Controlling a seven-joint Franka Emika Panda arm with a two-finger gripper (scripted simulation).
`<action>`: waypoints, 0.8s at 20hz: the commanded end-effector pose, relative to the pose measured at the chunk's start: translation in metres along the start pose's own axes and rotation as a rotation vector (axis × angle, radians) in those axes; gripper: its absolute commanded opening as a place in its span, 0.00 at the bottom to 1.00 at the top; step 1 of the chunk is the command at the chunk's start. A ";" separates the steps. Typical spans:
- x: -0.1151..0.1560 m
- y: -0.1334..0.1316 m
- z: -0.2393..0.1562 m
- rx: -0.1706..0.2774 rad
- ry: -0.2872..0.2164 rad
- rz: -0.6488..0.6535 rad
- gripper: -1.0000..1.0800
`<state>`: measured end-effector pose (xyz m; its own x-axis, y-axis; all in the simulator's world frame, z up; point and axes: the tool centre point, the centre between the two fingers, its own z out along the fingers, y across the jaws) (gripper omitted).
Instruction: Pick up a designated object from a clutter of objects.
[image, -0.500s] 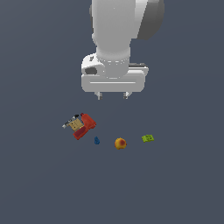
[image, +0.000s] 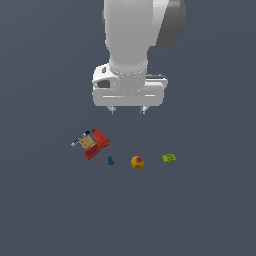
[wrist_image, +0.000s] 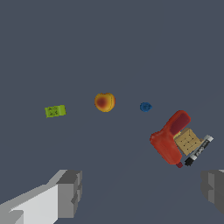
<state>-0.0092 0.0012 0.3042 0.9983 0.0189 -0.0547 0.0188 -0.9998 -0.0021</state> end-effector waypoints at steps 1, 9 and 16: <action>0.000 0.000 0.001 0.001 -0.001 0.000 1.00; 0.009 0.018 0.030 0.027 -0.008 0.051 1.00; 0.020 0.057 0.090 0.071 -0.020 0.162 1.00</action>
<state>0.0057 -0.0452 0.2289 0.9907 -0.1132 -0.0751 -0.1175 -0.9915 -0.0550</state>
